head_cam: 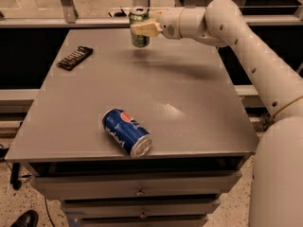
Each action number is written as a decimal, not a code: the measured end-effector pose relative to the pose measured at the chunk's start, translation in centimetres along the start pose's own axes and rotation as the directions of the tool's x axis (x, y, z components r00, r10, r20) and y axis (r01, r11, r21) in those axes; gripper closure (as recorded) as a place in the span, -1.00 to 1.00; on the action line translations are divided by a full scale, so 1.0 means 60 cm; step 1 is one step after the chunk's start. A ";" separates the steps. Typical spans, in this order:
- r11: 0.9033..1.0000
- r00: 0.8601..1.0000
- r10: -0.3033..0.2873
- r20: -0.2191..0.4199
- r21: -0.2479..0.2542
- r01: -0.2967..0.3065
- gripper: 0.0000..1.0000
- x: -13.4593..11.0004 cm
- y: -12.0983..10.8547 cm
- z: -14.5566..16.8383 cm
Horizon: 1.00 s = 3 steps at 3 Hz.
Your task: Move green can near rxbar chocolate
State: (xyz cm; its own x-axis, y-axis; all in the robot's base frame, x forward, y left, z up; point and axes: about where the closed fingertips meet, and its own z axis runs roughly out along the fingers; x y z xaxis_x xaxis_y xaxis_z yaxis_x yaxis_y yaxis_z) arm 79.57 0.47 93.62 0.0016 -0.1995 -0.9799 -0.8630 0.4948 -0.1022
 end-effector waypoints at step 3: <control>0.974 0.999 -0.036 -0.003 -0.226 0.034 1.00 -0.086 0.226 0.142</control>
Offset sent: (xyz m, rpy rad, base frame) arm -0.0832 0.1698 0.0400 -0.0144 0.0054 0.2611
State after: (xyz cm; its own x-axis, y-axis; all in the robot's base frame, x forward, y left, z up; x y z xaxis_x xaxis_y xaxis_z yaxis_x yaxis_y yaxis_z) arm 72.15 15.45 95.81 0.0311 -0.2199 -0.9750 -0.9541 0.2841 -0.0945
